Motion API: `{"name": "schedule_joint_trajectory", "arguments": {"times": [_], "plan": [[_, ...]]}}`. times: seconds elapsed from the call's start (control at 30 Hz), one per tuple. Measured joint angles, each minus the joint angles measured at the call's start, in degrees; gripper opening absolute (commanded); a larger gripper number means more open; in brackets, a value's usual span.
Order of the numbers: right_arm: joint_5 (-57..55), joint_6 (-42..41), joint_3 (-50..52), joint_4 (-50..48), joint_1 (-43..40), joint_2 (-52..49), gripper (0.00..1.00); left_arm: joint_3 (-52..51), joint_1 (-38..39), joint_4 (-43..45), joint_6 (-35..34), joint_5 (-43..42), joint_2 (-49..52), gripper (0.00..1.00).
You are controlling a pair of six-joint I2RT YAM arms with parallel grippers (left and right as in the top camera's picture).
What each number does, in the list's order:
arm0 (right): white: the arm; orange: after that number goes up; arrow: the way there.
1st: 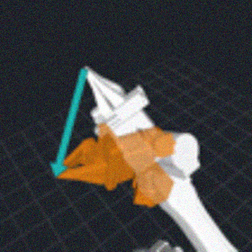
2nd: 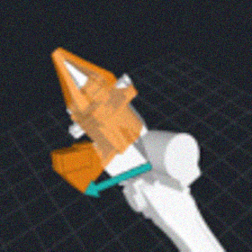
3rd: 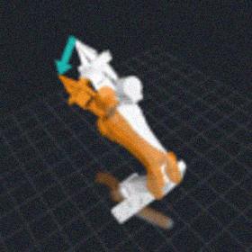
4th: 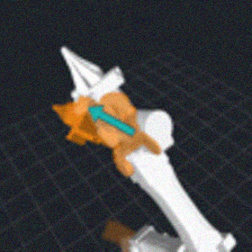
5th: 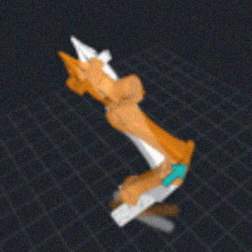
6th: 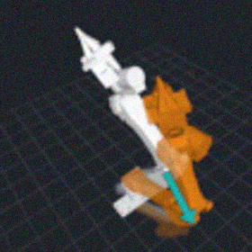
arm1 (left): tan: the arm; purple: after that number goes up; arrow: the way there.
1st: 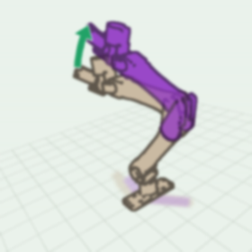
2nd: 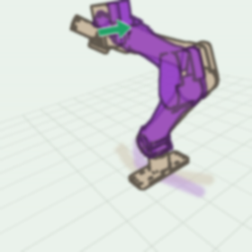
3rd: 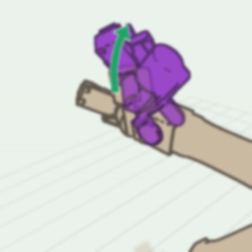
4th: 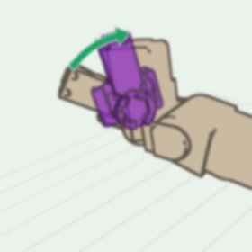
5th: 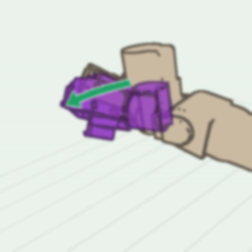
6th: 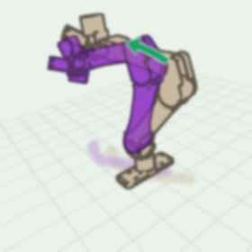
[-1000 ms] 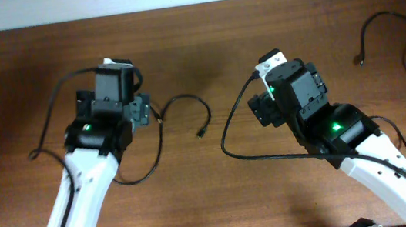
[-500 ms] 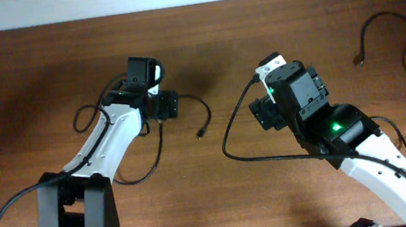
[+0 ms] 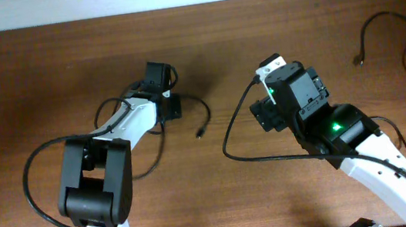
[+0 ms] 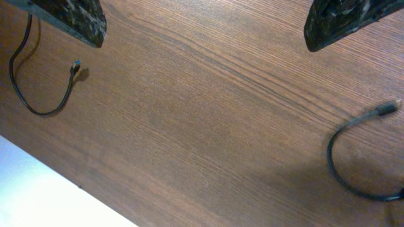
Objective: Untangle cables
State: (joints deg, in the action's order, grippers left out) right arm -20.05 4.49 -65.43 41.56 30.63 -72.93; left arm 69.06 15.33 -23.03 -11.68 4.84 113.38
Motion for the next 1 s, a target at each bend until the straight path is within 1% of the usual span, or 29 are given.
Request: {"name": "schedule_joint_trajectory", "arguments": {"times": [0.17, 0.2, 0.23, 0.3, 0.33, 0.37, 0.4, 0.5, 0.57, 0.63, 0.67, 0.7, 0.8, 0.87, 0.9, 0.93, 0.97, 1.0], "plan": [[-0.02, -0.02, 0.0, 0.28, 0.0, 0.0, 0.99, 0.44, 1.53, 0.09, 0.0, 0.22, 0.28, 0.0], [-0.31, 0.02, 0.0, 0.24, 0.0, 0.0, 0.99, 1.99, 2.4, -2.12, 0.0, 0.28, 0.81, 0.0], [-1.27, 0.02, 0.0, 0.33, 0.0, 0.0, 0.99, 5.33, 3.82, -7.28, 0.02, -0.07, 1.9, 0.0], [-1.84, -2.19, 0.0, 0.33, -1.66, 0.0, 0.99, 14.36, 6.73, -15.98, 0.09, -1.01, 3.93, 0.0], [-2.01, -4.26, 0.0, 0.31, -4.63, 0.0, 0.99, 20.35, 7.91, -18.75, 0.42, -2.1, 4.13, 0.0], [-2.23, -5.27, 0.0, 0.35, -7.17, 0.0, 0.99, 27.04, 8.98, -18.8, 1.14, -4.11, 4.07, 0.0], [-2.23, -6.03, 0.0, 0.39, -9.14, 0.0, 0.99, 29.14, 10.1, -18.84, 1.38, -4.98, 3.91, 0.0], [-2.49, -7.76, 0.0, 0.63, -14.73, 0.0, 0.99, 29.68, 16.79, -17.84, 1.38, -6.43, 3.91, 0.0], [-2.64, -10.38, 0.0, 2.51, -19.5, 0.0, 0.99, 29.7, 20.87, -13.51, 1.38, -8.11, 3.93, 0.0], [-2.64, -11.19, 0.0, 2.86, -21.94, 0.0, 0.99, 29.79, 21.46, -9.46, 0.52, -10.03, 3.93, 0.0], [-2.62, -11.65, 0.0, 2.89, -22.58, 0.0, 0.99, 29.79, 21.46, -8.33, 0.02, -11.21, 3.93, 0.53], [-2.62, -11.85, 0.0, 2.89, -22.58, 0.0, 0.99, 29.81, 21.53, -7.8, -0.2, -12.68, 3.93, 0.99], [-1.07, -11.93, 0.0, 3.02, -22.58, 0.02, 0.99, 29.79, 22.05, -7.96, -0.61, -13.9, 3.93, 0.99], [0.04, -11.98, 0.0, 3.06, -22.58, 0.02, 0.99, 31.54, 21.94, -12.46, -0.76, -13.53, 4.09, 0.99], [2.27, -11.32, 0.0, 3.04, -22.58, 0.02, 0.99, 33.92, 21.81, -16.2, -0.35, -12.22, 4.2, 0.99], [4.96, -10.38, 0.0, 2.89, -22.58, 0.02, 0.99, 38.88, 21.62, -21.03, 0.5, -9.03, 4.24, 0.99], [6.54, -10.03, -0.02, 2.56, -22.58, 0.02, 0.99, 46.31, 21.44, -28.2, 1.22, -5.07, 4.52, 0.99], [8.33, -9.88, -0.02, 2.34, -22.58, 0.07, 0.99, 52.39, 21.16, -33.48, 1.57, -2.51, 4.57, 0.99]]}}
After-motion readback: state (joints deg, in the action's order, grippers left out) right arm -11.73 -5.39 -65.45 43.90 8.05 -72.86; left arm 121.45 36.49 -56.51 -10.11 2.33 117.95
